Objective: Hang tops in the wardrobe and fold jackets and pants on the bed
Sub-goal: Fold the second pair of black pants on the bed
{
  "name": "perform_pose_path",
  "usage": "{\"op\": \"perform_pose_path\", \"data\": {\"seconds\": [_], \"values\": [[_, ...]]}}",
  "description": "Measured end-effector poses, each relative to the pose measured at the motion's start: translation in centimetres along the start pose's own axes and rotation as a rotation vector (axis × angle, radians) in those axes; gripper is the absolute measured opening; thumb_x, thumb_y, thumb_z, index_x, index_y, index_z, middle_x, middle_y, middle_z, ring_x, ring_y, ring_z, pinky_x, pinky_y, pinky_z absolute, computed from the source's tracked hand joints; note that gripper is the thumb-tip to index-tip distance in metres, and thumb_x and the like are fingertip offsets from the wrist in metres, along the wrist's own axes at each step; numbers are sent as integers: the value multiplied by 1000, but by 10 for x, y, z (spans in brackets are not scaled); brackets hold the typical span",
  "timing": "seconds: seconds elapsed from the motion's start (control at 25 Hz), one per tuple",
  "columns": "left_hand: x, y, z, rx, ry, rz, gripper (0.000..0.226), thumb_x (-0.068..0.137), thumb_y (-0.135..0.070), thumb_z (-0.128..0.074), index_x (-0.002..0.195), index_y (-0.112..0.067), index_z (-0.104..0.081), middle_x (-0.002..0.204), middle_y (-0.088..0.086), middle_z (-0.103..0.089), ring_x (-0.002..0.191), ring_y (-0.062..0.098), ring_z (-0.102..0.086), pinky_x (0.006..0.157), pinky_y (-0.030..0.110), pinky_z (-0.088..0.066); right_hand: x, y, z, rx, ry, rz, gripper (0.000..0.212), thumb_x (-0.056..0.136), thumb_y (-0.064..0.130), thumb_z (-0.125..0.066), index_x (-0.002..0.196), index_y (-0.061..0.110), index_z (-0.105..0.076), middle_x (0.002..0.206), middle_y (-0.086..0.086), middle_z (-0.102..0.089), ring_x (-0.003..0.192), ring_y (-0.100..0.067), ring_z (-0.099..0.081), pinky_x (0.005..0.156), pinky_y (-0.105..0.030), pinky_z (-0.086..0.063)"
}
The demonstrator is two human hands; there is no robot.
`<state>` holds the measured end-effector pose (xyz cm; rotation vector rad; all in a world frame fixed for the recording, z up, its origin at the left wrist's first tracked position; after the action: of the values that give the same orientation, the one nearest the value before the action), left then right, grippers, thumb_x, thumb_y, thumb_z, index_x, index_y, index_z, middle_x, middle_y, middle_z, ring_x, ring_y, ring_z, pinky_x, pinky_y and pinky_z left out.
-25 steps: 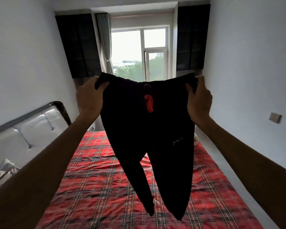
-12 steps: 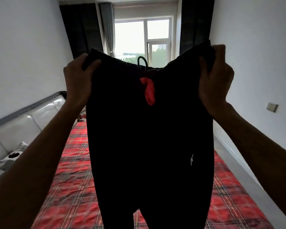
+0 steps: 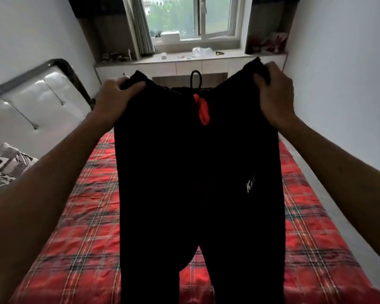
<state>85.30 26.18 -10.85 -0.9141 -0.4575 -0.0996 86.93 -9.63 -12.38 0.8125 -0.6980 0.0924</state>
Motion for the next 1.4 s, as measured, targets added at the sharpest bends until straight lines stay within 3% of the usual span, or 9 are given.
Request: {"op": "perform_pose_path", "data": {"seconds": [0.32,0.44,0.56,0.68,0.84,0.96,1.08,1.2,1.4], "values": [[-21,213,-206,-51,410,487,26,87,-36,-72,78,-13,-64,63,-13,-60,55,1,-53,49,20,-37,-73,-247,-155,-216,394,-452,25,90,43,-60,105,25,-71,100,-6,-69,96,-33,-64,76,-38,-50],[54,273,-268,5,256,488,20,88,-35,-71,78,-20,-62,67,-12,-62,60,2,-55,55,22,-40,-24,-311,-238,-166,471,-593,27,90,41,-60,107,23,-71,97,-7,-73,91,-30,-67,73,-34,-47],[125,359,-341,315,70,492,32,93,-28,-64,122,-17,-58,111,6,-66,102,22,-62,87,31,-46,7,-392,-347,56,470,-750,25,91,28,-59,115,21,-59,104,-9,-70,77,-23,-67,72,-35,-53],[84,438,-434,733,177,301,56,94,-30,-56,145,-15,-37,142,14,-46,129,34,-45,106,42,-34,-74,-463,-418,-77,673,-544,65,90,31,-61,146,18,-32,135,-15,-52,118,-30,-54,98,-35,-41],[-117,509,-520,865,866,-135,73,90,-62,-31,150,-21,-36,156,15,-33,145,31,-29,116,48,-22,-289,-525,-414,-438,1081,-7,66,95,51,-41,152,18,-33,158,-9,-31,148,-28,-23,120,-46,-13],[-184,547,-539,963,951,63,82,89,-66,-8,156,-20,-19,162,17,-16,150,31,-14,119,49,-13,-339,-557,-403,-463,983,12,63,95,49,-36,149,15,-39,156,-6,-34,146,-25,-27,119,-44,-16],[-182,541,-547,931,878,84,68,96,-55,-33,154,-20,-26,158,23,-22,147,37,-20,118,51,-17,-342,-539,-393,-361,736,-198,61,89,31,-66,141,6,-45,141,-14,-41,130,-30,-41,108,-40,-37],[-199,499,-547,673,659,108,44,90,-27,-58,131,-10,-56,135,19,-49,119,37,-49,103,48,-41,-361,-516,-370,-373,684,-560,57,85,28,-73,132,4,-50,118,-11,-54,109,-29,-55,89,-38,-48],[-223,461,-559,222,564,578,43,98,-20,-53,139,-12,-49,131,3,-51,114,24,-53,101,34,-42,-348,-516,-368,-401,762,-800,11,94,30,-60,90,21,-63,82,3,-67,83,-23,-64,67,-31,-39]]}}
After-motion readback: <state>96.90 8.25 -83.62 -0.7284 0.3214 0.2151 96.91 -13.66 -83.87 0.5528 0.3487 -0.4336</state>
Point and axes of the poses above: each hand's wrist, its own x-axis towards the middle knuckle, its own z-axis out of the back of the hand, y = z × x, the point moved 2 cm from there along x, towards the middle knuckle
